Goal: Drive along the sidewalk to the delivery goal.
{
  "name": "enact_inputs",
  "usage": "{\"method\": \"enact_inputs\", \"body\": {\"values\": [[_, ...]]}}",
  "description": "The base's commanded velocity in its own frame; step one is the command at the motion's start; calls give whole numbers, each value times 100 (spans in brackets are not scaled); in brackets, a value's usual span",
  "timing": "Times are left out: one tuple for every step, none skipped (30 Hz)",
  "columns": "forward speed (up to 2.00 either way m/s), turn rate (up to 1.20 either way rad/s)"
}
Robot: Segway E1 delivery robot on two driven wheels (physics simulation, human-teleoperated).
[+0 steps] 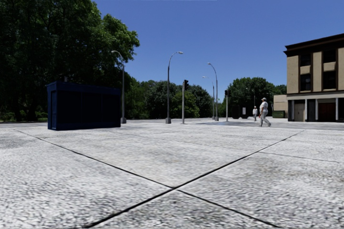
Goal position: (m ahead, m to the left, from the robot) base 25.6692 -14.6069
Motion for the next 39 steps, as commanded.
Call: {"method": "enact_inputs", "body": {"values": [[200,0],[200,0],[200,0],[200,0],[200,0],[200,0],[200,0],[200,0],[200,0],[200,0],[200,0],[200,0],[200,0],[200,0],[200,0],[200,0],[200,0],[200,0],[200,0],[200,0],[200,0],[200,0],[200,0],[200,0],[200,0],[200,0],[200,0],[200,0],[200,0],[200,0],[200,0],[200,0],[200,0],[200,0],[200,0],[200,0],[200,0],[200,0],[200,0]]}}
